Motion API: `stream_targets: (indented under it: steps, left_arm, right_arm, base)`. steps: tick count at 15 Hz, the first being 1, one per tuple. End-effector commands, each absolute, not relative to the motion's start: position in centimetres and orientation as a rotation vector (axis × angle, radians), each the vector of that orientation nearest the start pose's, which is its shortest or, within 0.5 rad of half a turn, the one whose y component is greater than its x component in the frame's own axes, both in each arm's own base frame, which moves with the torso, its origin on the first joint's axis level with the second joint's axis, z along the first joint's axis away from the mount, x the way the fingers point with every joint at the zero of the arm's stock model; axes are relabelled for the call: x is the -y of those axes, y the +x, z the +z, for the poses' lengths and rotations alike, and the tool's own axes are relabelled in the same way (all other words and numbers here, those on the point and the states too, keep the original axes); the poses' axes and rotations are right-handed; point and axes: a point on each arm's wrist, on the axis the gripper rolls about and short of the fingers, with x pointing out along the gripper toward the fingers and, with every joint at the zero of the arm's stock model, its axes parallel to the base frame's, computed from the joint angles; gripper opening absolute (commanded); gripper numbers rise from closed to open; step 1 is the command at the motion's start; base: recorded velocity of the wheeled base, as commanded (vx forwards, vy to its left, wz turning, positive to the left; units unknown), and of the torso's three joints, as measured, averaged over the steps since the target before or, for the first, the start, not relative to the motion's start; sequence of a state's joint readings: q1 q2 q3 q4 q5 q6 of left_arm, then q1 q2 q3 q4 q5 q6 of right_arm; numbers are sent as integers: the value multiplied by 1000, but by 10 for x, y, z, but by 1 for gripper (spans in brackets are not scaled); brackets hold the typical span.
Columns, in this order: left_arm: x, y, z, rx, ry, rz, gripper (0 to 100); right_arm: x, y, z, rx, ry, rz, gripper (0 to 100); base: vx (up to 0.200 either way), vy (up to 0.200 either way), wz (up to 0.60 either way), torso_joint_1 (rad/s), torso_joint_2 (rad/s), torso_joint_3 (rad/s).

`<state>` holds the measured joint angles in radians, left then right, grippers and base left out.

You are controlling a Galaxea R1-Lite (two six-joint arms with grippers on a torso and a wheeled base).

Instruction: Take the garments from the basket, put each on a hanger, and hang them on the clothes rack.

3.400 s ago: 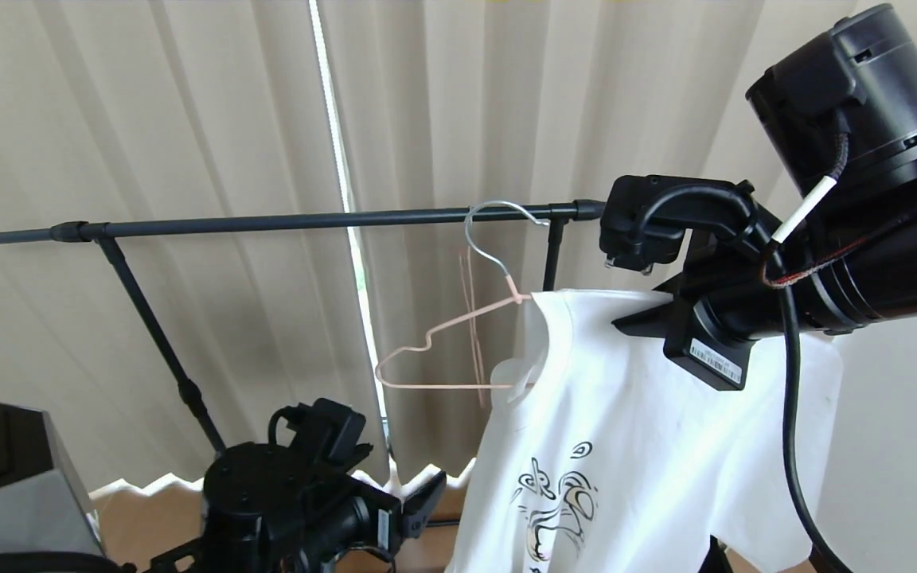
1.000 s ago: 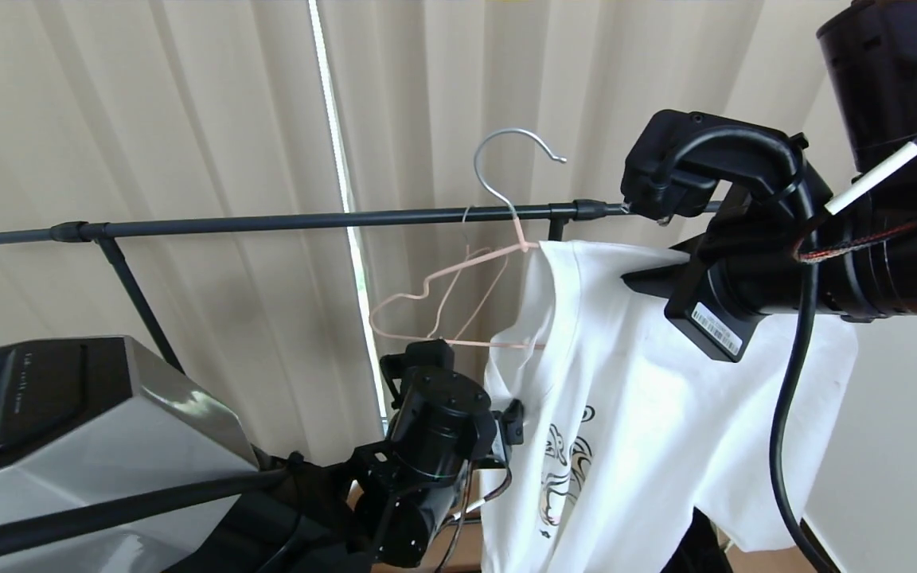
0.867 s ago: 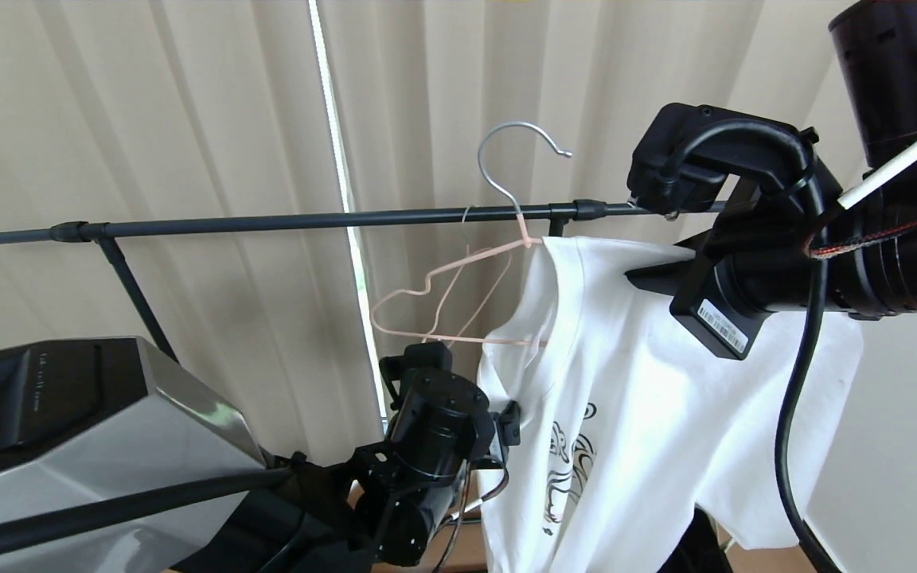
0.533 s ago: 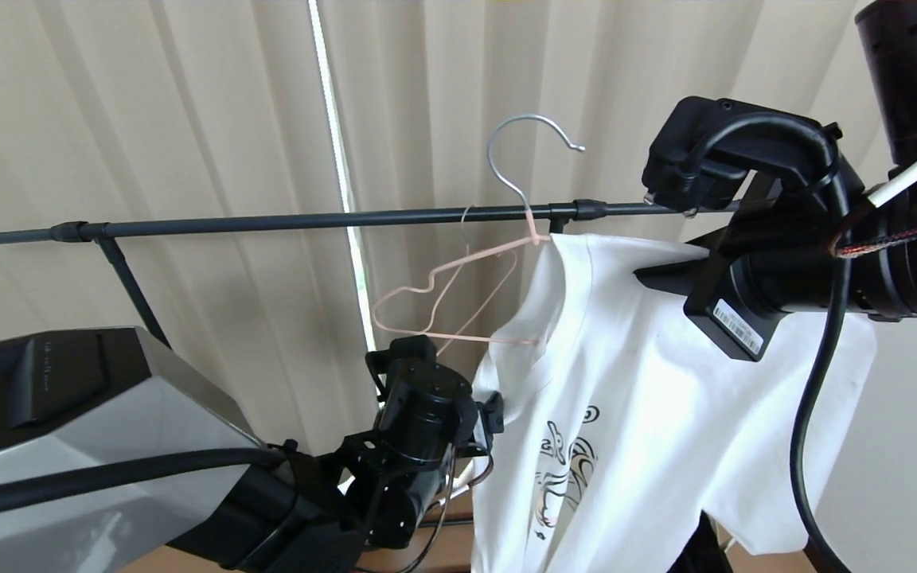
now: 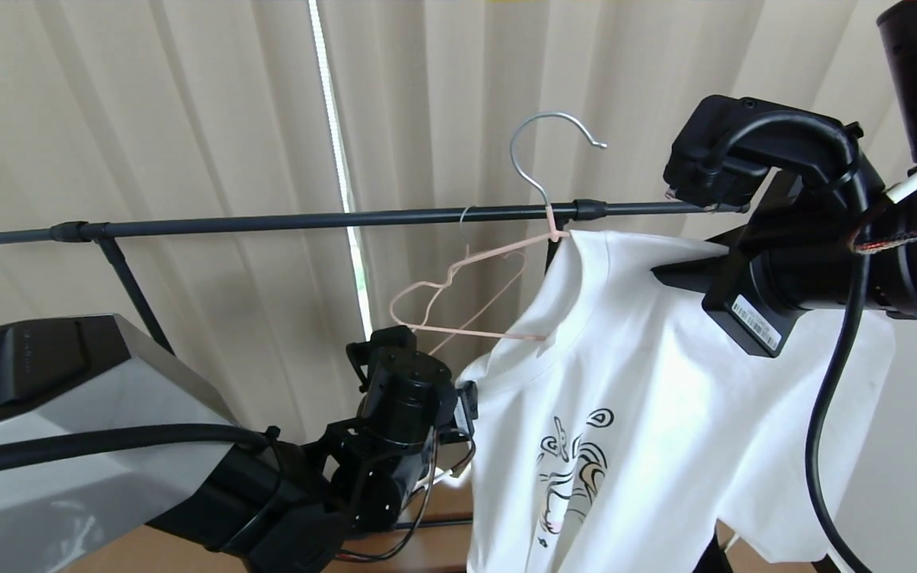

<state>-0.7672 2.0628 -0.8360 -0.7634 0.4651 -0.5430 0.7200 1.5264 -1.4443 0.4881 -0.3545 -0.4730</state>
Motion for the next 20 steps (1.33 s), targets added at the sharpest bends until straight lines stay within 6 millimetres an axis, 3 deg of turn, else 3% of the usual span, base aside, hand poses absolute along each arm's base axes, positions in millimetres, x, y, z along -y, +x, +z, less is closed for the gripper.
stream_targets:
  steps: [1, 6, 10, 14, 16, 20]
  left_arm:
    - [242, 266, 89, -428, -276, -188, 0]
    - [236, 260, 106, -389, -272, -206, 0]
    - [233, 259, 112, -377, -268, -206, 0]
    - [229, 264, 112, -372, -230, -195, 0]
    - [227, 266, 111, -372, -227, -188, 0]
    - [225, 268, 111, -367, -221, -176, 0]
  right_arm:
    - [-158, 197, 305, -412, -750, 463, 0]
    - [-149, 208, 289, -474, -668, 457, 0]
    - [-130, 219, 251, -460, -558, 472, 0]
    - [-107, 216, 202, -446, -475, 487, 0]
    - [-99, 217, 192, -429, -439, 515, 0]
    - [-83, 221, 193, -409, -360, 623, 0]
  base:
    - [0, 0, 0, 0, 0, 0]
    - [0, 0, 0, 0, 0, 0]
    - [0, 0, 0, 0, 0, 0]
    - [0, 0, 0, 0, 0, 0]
    - [0, 0, 0, 0, 0, 0]
    - [0, 0, 0, 0, 0, 0]
